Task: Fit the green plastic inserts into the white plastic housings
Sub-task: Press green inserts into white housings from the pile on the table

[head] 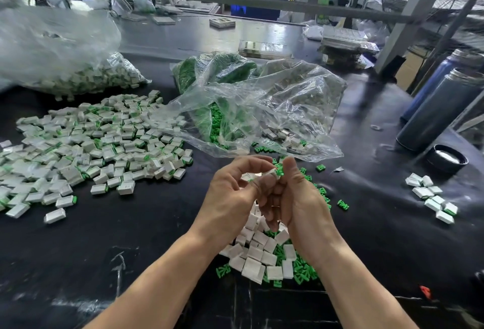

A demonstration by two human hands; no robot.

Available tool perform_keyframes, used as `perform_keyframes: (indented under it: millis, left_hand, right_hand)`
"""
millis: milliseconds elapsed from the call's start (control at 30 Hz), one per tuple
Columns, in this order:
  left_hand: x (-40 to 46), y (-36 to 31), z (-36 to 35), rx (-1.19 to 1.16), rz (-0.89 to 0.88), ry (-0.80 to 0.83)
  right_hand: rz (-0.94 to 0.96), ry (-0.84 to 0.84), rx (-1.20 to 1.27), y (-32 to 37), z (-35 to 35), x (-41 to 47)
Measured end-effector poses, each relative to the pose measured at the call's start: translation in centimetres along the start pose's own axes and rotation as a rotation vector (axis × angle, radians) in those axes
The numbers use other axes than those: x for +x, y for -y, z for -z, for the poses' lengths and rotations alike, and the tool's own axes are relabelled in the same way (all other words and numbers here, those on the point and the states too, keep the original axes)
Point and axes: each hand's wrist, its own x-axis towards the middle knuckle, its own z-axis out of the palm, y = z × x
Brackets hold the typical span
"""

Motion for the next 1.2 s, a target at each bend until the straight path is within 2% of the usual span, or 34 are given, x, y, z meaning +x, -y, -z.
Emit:
perform_keyframes:
  millis: [100,367,500,700,800,967,1200]
  left_hand:
    - [-0.2,0.0,-0.2,-0.007,0.014,0.045]
    - [0.1,0.4,-0.2,0.016,0.035,0.092]
    - [0.0,0.2,-0.2,-0.037,0.002,0.089]
    - [-0.2,-0.1,-0.1,0.005,-0.023,0.076]
    - [-0.2,-0.3,0.0,0.022,-0.032,0.076]
    - [-0.1,-0.2,0.2,0.022,-0.008,0.067]
    - [-0.1,0.1,-0.2,0.061,-0.004,0.064]
  right_hand:
    - [0.006,-0.003,-0.034,0.1,-0.2,-0.3]
    - [0.022,-0.152,-0.132,0.4,-1.3,-0.5]
    - [0.118,-0.262,-0.254,-0.1,-1.9,0.0]
    - [0.213,-0.322,-0.377,-0.1,-2.4,0.0]
    - [0.212,-0.290,-0.286,-0.4,-2.5,0.0]
    - [0.090,-0.252,0.013,-0.5,-2.5,0.1]
    - [0.065,-0.236,-0.002,-0.7,-1.7,0.3]
